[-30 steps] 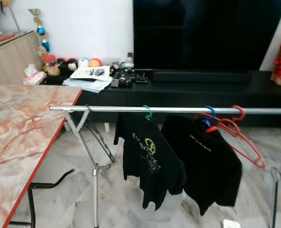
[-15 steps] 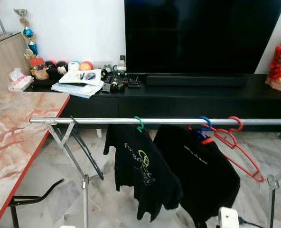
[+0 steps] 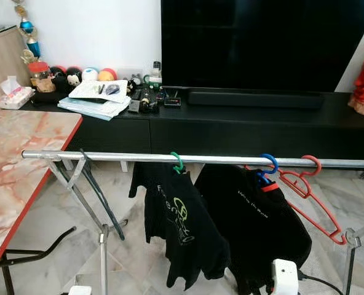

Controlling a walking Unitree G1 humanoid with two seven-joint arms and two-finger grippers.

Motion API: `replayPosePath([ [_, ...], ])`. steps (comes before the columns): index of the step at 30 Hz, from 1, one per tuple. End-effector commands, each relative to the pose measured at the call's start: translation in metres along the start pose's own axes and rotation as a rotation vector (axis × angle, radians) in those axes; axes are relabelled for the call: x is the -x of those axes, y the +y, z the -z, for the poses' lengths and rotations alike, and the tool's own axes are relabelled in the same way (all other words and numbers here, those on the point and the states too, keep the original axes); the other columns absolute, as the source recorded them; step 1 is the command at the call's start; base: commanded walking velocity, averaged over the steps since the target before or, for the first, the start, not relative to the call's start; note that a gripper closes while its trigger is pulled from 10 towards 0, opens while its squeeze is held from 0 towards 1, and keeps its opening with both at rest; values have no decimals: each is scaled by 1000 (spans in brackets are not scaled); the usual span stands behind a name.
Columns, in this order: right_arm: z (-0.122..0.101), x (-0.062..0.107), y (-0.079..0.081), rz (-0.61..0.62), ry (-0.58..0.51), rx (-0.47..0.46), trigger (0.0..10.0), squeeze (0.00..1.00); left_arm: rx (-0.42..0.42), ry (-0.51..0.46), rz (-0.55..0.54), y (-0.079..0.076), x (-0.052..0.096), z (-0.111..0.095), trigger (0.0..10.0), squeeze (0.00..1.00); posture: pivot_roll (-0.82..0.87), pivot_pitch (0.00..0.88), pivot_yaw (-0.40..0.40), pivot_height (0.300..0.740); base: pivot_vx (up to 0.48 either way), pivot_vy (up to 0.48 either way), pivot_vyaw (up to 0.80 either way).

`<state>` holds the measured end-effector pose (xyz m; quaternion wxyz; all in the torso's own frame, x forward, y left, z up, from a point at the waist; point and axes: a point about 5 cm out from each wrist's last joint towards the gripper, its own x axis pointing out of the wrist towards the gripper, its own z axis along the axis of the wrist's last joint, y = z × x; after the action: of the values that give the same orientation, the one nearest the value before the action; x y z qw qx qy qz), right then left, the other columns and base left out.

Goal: Hang hanger

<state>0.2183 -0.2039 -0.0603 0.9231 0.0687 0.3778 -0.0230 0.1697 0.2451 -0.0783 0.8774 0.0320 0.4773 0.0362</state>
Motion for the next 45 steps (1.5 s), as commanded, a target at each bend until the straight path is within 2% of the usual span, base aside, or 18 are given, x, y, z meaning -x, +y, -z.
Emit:
replayPosePath([
  [1, 0, 1, -3, 20, -23, 5, 10000, 0, -11, 29, -5, 4, 1, 6, 10000, 0, 175, 0, -20, 740, 0, 0, 0],
  [4, 1, 3, -4, 46, -64, -4, 10000, 0, -26, 44, -5, 6, 3, 10, 10000, 0, 177, 0, -18, 740, 0, 0, 0],
  [7, 2, 4, -4, 49, -97, -24, 10000, 0, -37, 54, -5, 7, 3, 14, 10000, 0, 200, 0, -48, 740, 0, 0, 0],
  [12, 4, 8, -5, 23, -155, -18, 10000, 0, 19, 60, -33, 8, 6, 24, 10000, 0, 214, 0, -84, 740, 0, 0, 0],
  [21, 2, 14, -15, 34, -234, -7, 10000, 0, -2, 79, 1, 3, 7, 32, 10000, 0, 177, 0, -37, 740, 0, 0, 0],
  [25, -1, 17, -23, 68, -272, -53, 10000, 0, -51, 75, 29, -1, 6, 30, 10000, 0, 140, 0, -21, 740, 0, 0, 0],
  [35, -7, 18, -25, 29, -290, 59, 10000, 0, -64, 74, 36, -2, 6, 29, 10000, 0, 137, 16, -32, 740, 0, 0, 0],
  [42, -7, 18, -27, 61, -288, 51, 10000, 0, -50, 77, 35, -2, 6, 29, 10000, 0, 139, 21, -33, 740, 0, 0, 0],
  [45, -5, 19, -30, 103, -296, 8, 10000, 0, -46, 82, 41, -3, 6, 30, 10000, 0, 147, 19, -32, 740, 0, 0, 0],
])
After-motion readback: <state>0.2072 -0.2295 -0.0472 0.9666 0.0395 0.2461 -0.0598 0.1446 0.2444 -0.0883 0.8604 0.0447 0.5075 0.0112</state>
